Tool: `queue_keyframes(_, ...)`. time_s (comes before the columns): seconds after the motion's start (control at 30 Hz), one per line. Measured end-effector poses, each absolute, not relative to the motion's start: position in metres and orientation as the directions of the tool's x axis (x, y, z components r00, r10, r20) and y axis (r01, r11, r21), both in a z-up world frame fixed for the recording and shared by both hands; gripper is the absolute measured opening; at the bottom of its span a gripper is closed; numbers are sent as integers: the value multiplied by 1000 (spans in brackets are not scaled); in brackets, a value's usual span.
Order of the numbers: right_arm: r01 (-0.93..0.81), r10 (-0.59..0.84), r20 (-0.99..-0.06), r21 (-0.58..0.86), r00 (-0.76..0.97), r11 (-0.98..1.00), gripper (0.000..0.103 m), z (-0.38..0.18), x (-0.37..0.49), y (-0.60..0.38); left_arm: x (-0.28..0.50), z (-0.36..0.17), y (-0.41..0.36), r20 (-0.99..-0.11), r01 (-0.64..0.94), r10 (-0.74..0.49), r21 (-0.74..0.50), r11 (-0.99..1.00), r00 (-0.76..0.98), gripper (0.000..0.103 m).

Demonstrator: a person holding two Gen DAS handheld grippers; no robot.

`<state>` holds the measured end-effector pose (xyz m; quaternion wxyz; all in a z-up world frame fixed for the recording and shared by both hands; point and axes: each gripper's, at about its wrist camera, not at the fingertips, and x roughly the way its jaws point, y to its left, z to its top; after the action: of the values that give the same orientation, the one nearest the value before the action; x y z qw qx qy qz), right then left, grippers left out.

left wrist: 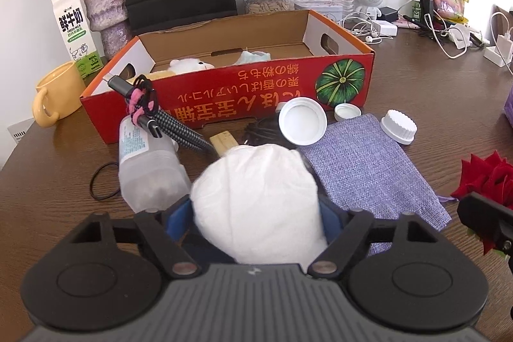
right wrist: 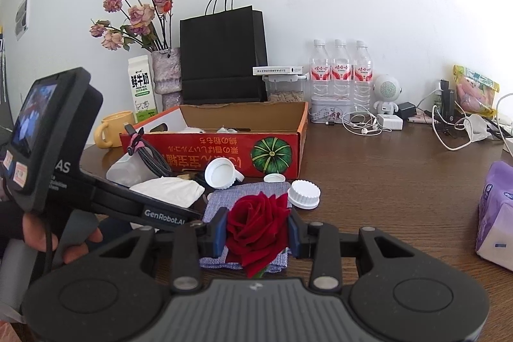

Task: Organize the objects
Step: 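Grasp the white folded cloth with the left tool while the right tool holds the rose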

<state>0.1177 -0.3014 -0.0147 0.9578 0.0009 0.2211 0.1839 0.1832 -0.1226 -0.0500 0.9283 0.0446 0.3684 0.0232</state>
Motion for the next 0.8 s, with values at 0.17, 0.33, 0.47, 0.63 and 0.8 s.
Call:
queue_keyframes(0.17,-354,353,-428,79,832,932,36,-14,113,-296,168,-36,-108,-655,6,22,41,999,755,68)
queue_keyframes(0.33,-366,359,-432,69,828,928,36,-12,106,-285,137,-21,-93,-600,28,-10,21,999,800,68)
queue_keyframes(0.47,-383,370,-433,62,822,922,36,-10,99,-274,103,-14,-74,-556,22,-17,3,1000,831,68)
queue_keyframes(0.63,-406,387,-437,54,812,912,36,-8,93,-256,81,-14,-46,-543,-27,0,-42,999,840,69)
queue_keyframes(0.8,-425,401,-434,43,807,904,36,-3,90,-240,76,-9,-31,-529,-52,12,-60,997,848,69)
